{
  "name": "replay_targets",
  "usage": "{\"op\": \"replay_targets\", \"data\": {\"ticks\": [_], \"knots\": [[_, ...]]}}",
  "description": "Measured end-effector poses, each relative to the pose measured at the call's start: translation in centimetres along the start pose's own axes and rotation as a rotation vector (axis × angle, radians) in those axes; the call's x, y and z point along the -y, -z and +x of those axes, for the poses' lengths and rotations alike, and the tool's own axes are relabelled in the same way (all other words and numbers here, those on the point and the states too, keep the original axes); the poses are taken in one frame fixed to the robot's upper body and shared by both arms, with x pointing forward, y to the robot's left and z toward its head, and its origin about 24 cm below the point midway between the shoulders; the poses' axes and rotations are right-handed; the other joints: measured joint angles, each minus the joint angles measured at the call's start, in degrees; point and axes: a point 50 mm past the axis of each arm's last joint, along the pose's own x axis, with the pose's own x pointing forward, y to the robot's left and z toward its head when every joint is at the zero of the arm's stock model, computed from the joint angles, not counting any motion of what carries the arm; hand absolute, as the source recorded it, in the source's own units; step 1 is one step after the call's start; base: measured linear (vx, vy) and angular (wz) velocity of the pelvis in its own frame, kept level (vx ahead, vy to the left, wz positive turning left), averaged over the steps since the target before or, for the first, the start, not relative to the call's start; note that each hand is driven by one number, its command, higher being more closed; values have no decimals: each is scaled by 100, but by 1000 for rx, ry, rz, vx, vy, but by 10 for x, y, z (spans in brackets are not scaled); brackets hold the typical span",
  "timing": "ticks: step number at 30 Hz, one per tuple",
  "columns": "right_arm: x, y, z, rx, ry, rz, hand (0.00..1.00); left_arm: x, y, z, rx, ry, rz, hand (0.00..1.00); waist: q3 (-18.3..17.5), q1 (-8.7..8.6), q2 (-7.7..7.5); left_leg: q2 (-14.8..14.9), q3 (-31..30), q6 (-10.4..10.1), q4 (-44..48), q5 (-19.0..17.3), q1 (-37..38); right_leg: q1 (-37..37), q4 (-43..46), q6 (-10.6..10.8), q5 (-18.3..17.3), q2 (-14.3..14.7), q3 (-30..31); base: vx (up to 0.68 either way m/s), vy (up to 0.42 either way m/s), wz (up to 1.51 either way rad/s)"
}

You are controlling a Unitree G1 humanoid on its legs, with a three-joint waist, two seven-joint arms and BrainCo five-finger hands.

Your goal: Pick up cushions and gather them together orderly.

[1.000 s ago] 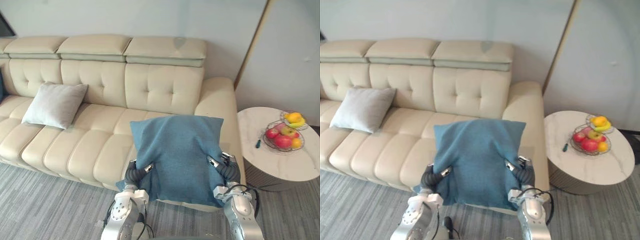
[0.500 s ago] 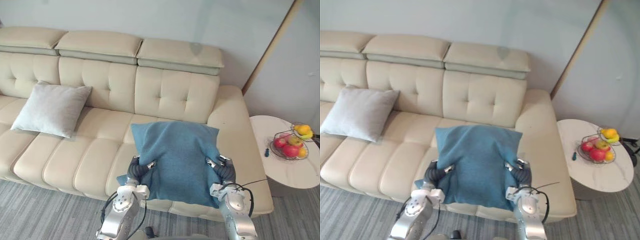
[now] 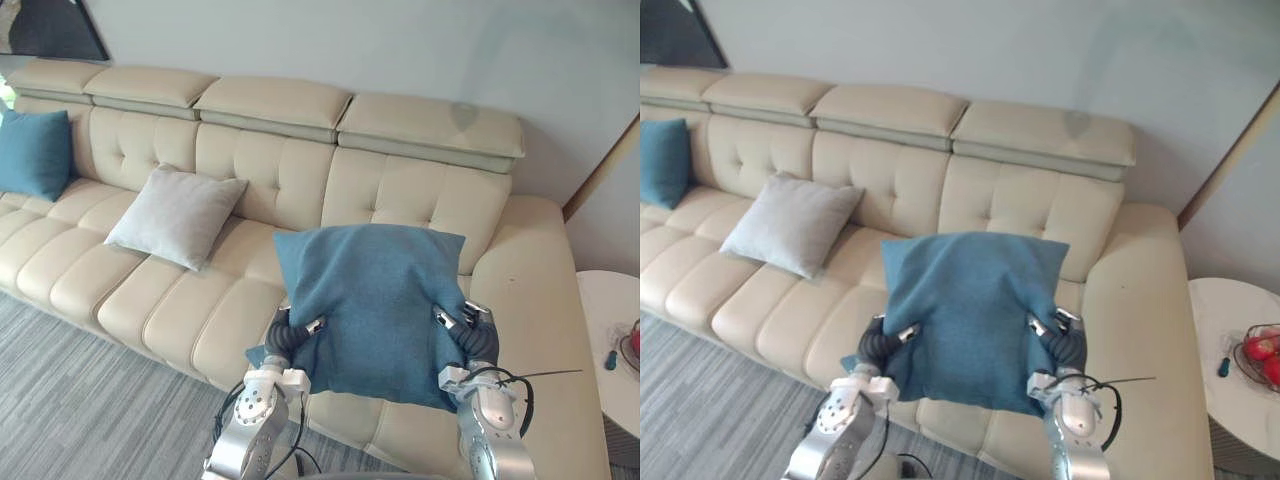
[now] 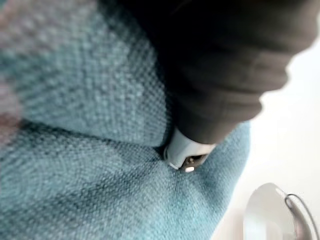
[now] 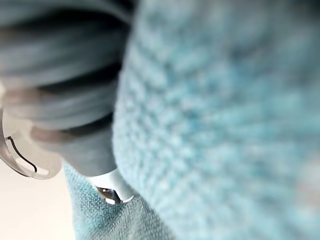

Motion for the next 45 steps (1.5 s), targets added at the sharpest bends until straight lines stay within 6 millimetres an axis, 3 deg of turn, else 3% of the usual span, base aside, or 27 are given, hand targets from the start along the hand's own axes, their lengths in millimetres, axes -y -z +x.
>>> {"op": "replay_targets", "data": {"ticks": [7, 13, 16, 19, 22, 24, 25, 26, 28, 29, 30, 32, 34, 35, 36, 38, 41, 45], "knots": [[1, 4, -3, -17, 15, 1, 100, 1, 3, -1, -14, 9, 14, 100, -42, -59, -93, -338, 261, 206, -257, 38, 172, 44, -334, 270, 166, -353, 253, 74, 125, -16], [0, 10, 5, -32, 33, -49, 100, 5, -1, 2, 0, 15, 33, 100, -88, -94, -88, -330, 286, 210, -782, 351, 94, -212, -671, 178, 468, -277, 369, -8, 0, -14], [-7, 3, 21, 7, 41, -73, 100, 11, -16, 17, 61, 18, 72, 100, -81, -98, -54, -236, 411, 220, -1019, 606, -258, -689, -840, 163, 779, -165, 506, -93, -15, -32], [-19, -20, 41, 110, 53, -79, 100, 18, -34, 41, 125, 6, 113, 100, -74, -95, -44, -113, 573, 242, -1078, 773, -665, -1224, -829, 210, 976, -90, 677, -132, -11, -35], [-35, -53, 72, 244, 63, -124, 100, 27, -65, 71, 236, -1, 194, 100, -54, -94, -19, -95, 745, 268, -1292, 1040, -1079, -1842, -778, 309, 1122, -62, 852, -174, -7, -32], [-49, -87, 98, 349, 89, -114, 100, 36, -101, 96, 337, -11, 263, 100, 45, -100, 55, -64, 796, 289, -1544, 1286, -1355, -2260, -800, 337, 1304, -3, 909, -191, -7, -22], [-50, -90, 100, 359, 91, -113, 100, 37, -105, 98, 346, -11, 269, 100, 54, -101, 59, -64, 799, 285, -1567, 1310, -1369, -2293, -802, 339, 1318, 0, 910, -216, 2, -17], [-61, -123, 116, 453, 111, -105, 100, 45, -139, 113, 438, -23, 322, 100, 195, -103, 109, -35, 842, 245, -1791, 1494, -1514, -2551, -837, 369, 1446, 50, 962, -168, 3, -20], [-73, -159, 129, 558, 134, -109, 100, 53, -174, 123, 542, -40, 361, 100, 275, -95, 158, -5, 890, 230, -2006, 1701, -1735, -2883, -873, 389, 1583, 111, 1024, -137, 0, -23], [-82, -189, 136, 632, 150, -99, 100, 59, -202, 128, 616, -58, 386, 100, 421, -95, 203, 12, 895, 255, -2138, 1871, -1845, -3021, -972, 403, 1714, 133, 1045, -88, 2, -16], [-86, -203, 139, 668, 158, -103, 100, 62, -216, 130, 651, -68, 392, 100, 510, -95, 220, 17, 899, 264, -2204, 1952, -1881, -3073, -1030, 413, 1783, 146, 1059, -72, 5, -15], [-99, -256, 145, 780, 191, -83, 100, 76, -267, 132, 768, -109, 380, 100, 666, -94, 256, 26, 880, 270, -2253, 2120, -2254, -3378, -1234, 449, 2022, 172, 1083, -61, 9, -11], [-107, -286, 148, 814, 210, -58, 100, 83, -297, 132, 820, -151, 348, 100, 739, -93, 283, 37, 795, 264, -2254, 2172, -2471, -3541, -1324, 484, 2102, 176, 1080, -44, 12, 0], [-111, -303, 148, 834, 229, -41, 100, 90, -313, 131, 845, -166, 331, 0, 848, -94, 337, 55, 707, 245, -2254, 2190, -2546, -3549, -1392, 479, 2136, 179, 1022, -30, 9, 11], [-112, -311, 147, 841, 238, -32, 0, 94, -320, 130, 858, -174, 318, 0, 865, -95, 350, 62, 676, 230, -2254, 2201, -2616, -3588, -1430, 472, 2156, 179, 997, -14, 9, 17], [-114, -331, 146, 852, 281, 11, 0, 105, -344, 125, 895, -191, 242, 0, 911, -88, 416, 84, 482, 169, -2254, 2244, -2876, -3741, -1517, 439, 2182, 200, 868, -4, 9, 20], [-117, -342, 153, 795, 305, 39, 0, 104, -357, 125, 892, -241, 183, 0, 931, -54, 437, 140, 346, 63, -2254, 2319, -3131, -3924, -1589, 408, 2205, 213, 756, 11, 1, 15], [-120, -336, 172, 561, 152, 176, 0, 91, -360, 134, 788, -228, 52, 0, 1072, 22, 461, 216, 245, -33, -2254, 2389, -3293, -4016, -1590, 408, 2205, 277, 566, 25, -4, 10]]}}
